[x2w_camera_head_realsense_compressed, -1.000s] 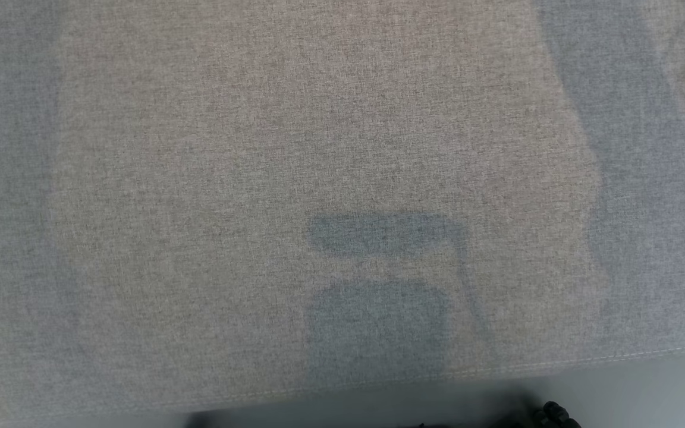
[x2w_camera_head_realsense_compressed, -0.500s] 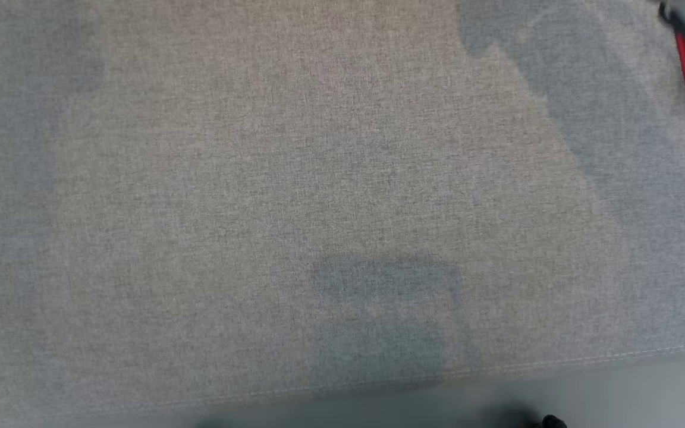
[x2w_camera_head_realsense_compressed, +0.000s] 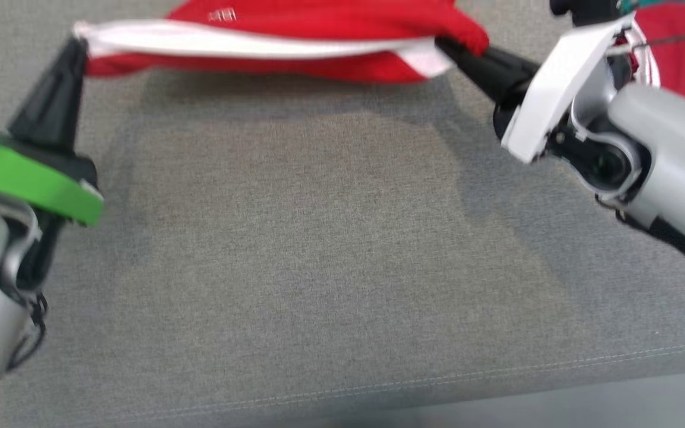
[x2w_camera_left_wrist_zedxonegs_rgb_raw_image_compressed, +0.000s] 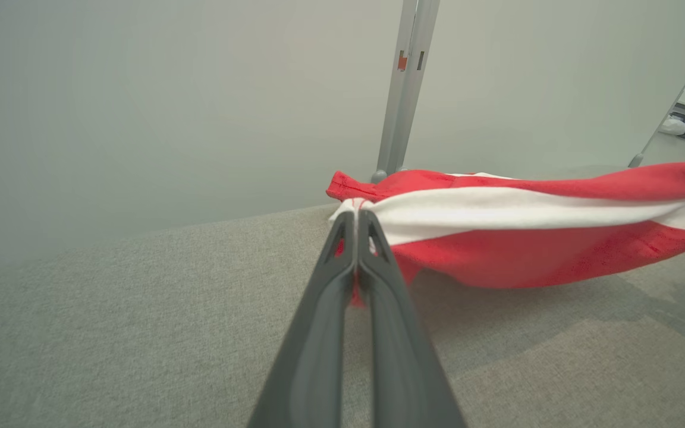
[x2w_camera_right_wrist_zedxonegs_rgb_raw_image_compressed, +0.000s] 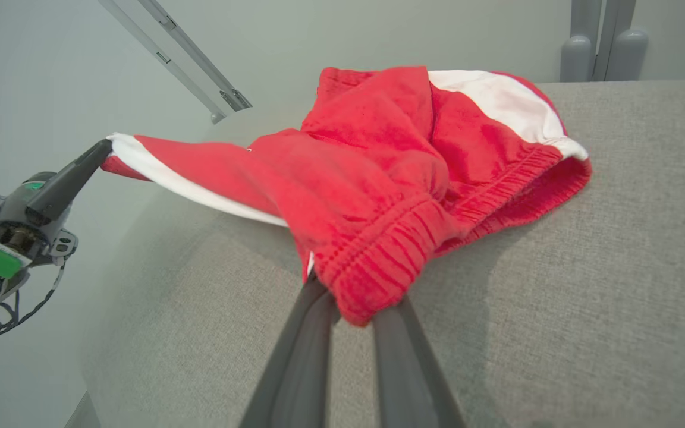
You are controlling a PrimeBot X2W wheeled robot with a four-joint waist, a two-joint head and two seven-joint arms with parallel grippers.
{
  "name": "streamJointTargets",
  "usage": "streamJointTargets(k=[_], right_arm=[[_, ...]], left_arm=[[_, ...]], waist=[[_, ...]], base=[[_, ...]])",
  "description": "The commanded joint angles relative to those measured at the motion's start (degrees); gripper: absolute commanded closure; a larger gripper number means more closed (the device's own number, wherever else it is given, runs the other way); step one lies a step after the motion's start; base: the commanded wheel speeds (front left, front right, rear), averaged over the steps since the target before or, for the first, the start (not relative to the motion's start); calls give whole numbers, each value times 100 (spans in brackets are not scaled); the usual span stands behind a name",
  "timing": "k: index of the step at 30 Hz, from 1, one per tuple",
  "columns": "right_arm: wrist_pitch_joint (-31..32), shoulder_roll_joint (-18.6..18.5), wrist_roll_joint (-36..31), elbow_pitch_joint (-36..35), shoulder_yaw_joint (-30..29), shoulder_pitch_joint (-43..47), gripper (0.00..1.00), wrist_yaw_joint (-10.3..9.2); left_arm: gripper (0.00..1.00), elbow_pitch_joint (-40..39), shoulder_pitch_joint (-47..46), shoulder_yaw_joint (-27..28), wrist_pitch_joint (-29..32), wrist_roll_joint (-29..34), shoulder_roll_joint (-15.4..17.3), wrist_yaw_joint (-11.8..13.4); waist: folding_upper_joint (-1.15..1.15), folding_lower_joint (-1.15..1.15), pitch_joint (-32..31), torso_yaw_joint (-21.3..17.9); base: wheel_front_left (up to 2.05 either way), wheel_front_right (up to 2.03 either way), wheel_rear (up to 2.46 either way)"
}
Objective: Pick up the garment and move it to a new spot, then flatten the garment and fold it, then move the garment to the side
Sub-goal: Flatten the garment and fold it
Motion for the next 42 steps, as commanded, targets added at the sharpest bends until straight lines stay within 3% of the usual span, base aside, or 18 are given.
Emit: streamJointTargets(k=[1, 10, 13, 23, 32, 42], right_arm=[[-79, -71, 4, -84, 40, 224, 100, -1], [-539, -283, -544, -849, 159, 1804, 100, -1], [-567, -302, -740, -892, 159, 2029, 100, -1], [-758, -145, -1305, -1058, 164, 3174, 100, -1], [-965, -169, -1324, -1021, 164, 3794, 100, -1], [-1007, -22, -1507, -1049, 162, 3954, 100, -1]], left_arm=[[100, -66, 303, 82, -12, 129, -27, 17], [100, -644, 2503, 889, -12, 1003, -535, 99], [100, -734, 2806, 1032, -12, 1159, -632, 112], [100, -1147, 4181, 2080, -13, 1576, -1407, 194], [100, -1179, 4662, 2783, -13, 2035, -1843, 96], [100, -1145, 4678, 3059, -13, 2248, -2044, 16]], waist=[[0, 1, -402, -78], [0, 1, -1010, -112], [0, 1, -1082, -107], [0, 1, -1491, -78], [0, 1, -1670, 39], [0, 1, -1681, -43]], base=[[0, 0, 0], [0, 0, 0], [0, 0, 0], [0, 0, 0], [0, 0, 0], [0, 0, 0]])
